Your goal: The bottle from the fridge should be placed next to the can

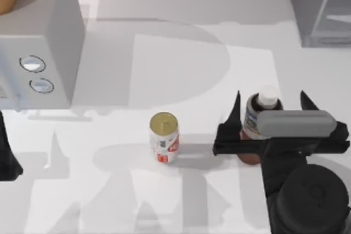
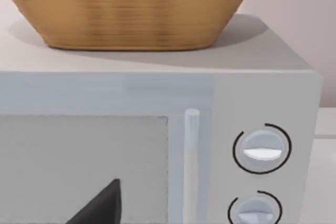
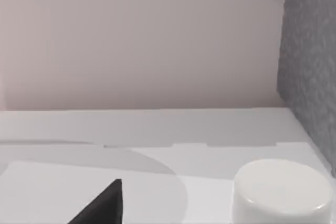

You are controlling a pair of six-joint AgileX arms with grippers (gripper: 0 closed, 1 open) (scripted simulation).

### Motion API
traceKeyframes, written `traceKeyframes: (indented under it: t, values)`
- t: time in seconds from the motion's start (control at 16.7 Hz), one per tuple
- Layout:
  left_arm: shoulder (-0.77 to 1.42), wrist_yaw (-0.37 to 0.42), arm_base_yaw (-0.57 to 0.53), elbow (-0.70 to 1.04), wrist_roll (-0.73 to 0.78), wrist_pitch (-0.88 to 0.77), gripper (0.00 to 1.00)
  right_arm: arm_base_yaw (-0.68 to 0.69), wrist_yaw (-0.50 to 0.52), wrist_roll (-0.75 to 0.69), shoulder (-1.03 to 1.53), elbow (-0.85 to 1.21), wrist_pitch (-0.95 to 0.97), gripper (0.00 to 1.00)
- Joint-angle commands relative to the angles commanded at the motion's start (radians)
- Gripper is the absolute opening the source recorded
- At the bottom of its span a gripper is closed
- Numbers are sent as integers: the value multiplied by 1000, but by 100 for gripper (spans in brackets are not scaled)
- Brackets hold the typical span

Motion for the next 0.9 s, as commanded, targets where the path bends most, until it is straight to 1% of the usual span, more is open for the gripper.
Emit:
traceKeyframes:
  t: [0.18, 0.42, 0.66, 0.9]
  values:
    - [0, 0, 0, 0, 0, 0, 100, -72, -101, -5, -135, 14, -55, 100]
    - [0, 0, 0, 0, 0, 0, 100, -217, -284, -16, -397, 17, -194, 100]
    - [0, 0, 0, 0, 0, 0, 100, -404, -492, -26, -725, -19, -424, 100]
    - [0, 0, 0, 0, 0, 0, 100, -603, -690, -29, -1078, -97, -719, 100]
